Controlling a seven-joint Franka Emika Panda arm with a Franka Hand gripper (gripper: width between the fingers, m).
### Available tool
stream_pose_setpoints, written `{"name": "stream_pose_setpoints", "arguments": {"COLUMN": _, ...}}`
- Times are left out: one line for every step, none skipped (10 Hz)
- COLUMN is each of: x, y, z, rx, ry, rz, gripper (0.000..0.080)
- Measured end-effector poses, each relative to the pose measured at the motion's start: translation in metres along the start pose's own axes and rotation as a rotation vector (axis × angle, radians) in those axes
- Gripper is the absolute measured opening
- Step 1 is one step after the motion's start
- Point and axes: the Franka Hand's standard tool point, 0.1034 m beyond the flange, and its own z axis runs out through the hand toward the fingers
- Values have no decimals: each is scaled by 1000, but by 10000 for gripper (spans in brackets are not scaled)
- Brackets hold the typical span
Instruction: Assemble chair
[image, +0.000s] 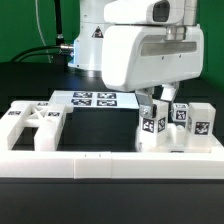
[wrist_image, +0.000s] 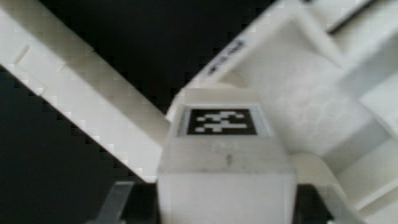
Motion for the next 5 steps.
{"name": "stream_pose_setpoints", "arguments": {"x": 0, "y": 0, "z": 0, "rx": -2, "ry": 2, "rz": 0, "gripper": 289}}
{"name": "stream_pose_setpoints", "arguments": {"x": 1, "y": 1, "z": 0, "rx": -7, "ry": 7, "rz": 18, "gripper": 289}}
{"name": "stream_pose_setpoints", "arguments": {"x": 1, "y": 1, "z": 0, "rx": -7, "ry": 7, "rz": 26, "gripper": 289}}
{"name": "stream_pose_setpoints", "arguments": {"x": 0, "y": 1, "z": 0, "rx": -8, "ry": 7, "rz": 65, "gripper": 289}}
{"name": "stream_pose_setpoints", "arguments": {"x": 0, "y": 1, "z": 0, "rx": -7, "ry": 8, "rz": 156, "gripper": 289}}
